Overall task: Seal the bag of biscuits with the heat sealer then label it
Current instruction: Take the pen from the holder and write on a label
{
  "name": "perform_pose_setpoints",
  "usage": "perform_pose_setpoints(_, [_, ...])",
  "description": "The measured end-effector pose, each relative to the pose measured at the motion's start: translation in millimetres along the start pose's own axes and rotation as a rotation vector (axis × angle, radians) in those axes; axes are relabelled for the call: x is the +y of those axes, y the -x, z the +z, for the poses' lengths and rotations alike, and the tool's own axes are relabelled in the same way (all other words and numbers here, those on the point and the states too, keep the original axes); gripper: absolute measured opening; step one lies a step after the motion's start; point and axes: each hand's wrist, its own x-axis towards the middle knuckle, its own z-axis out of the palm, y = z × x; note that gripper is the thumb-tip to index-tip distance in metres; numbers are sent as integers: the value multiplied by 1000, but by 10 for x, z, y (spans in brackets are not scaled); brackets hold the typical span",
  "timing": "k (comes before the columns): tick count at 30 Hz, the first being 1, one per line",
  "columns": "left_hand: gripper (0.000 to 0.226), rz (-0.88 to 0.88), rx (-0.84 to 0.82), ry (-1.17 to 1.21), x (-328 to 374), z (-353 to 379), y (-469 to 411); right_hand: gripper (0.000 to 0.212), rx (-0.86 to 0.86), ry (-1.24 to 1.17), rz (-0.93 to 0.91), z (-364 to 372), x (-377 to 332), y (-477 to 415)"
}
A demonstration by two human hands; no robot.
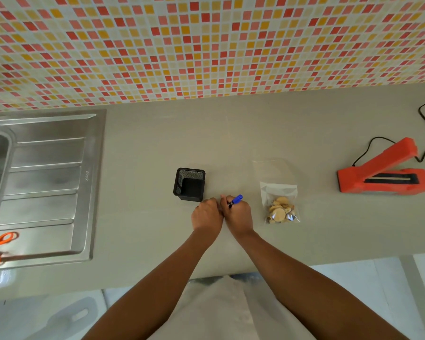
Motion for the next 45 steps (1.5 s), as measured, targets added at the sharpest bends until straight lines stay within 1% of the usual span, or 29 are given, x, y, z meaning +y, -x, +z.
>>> perform_pose_setpoints(5, [18, 4, -5, 4, -7, 10, -4, 46, 37, 5, -9, -2, 32, 12])
perform_pose_setpoints(12, [18, -1, -7, -7, 8, 6, -6, 46, 24, 36, 10, 13, 39, -7])
perform_pose_setpoints(17, [18, -1, -13, 1, 8, 0, -5, 46, 44, 64, -9, -6, 26, 3])
perform_pose_setpoints(22, [17, 1, -17, 2, 6, -2, -11, 47, 56, 65, 27, 5, 39, -17])
perform_pose_setpoints(26, [17, 4, -8, -3, 10, -9, -5, 46, 28, 41, -25, 26, 36, 8])
perform_pose_setpoints(29, [18, 8, -7, -7, 9, -19, -4, 49, 9, 84, -46, 22, 14, 11])
perform_pose_setpoints(37, [17, 3, -18, 8, 5, -29, 1, 49, -22, 143, -22, 21, 4, -3])
perform_pose_setpoints(40, [17, 4, -22, 22, 0, -35, 0, 44, -35, 117, 12, 29, 15, 3])
perform_pose_setpoints(45, [19, -6, -25, 45, -3, -50, 7, 43, -24, 99, 14, 9, 10, 9])
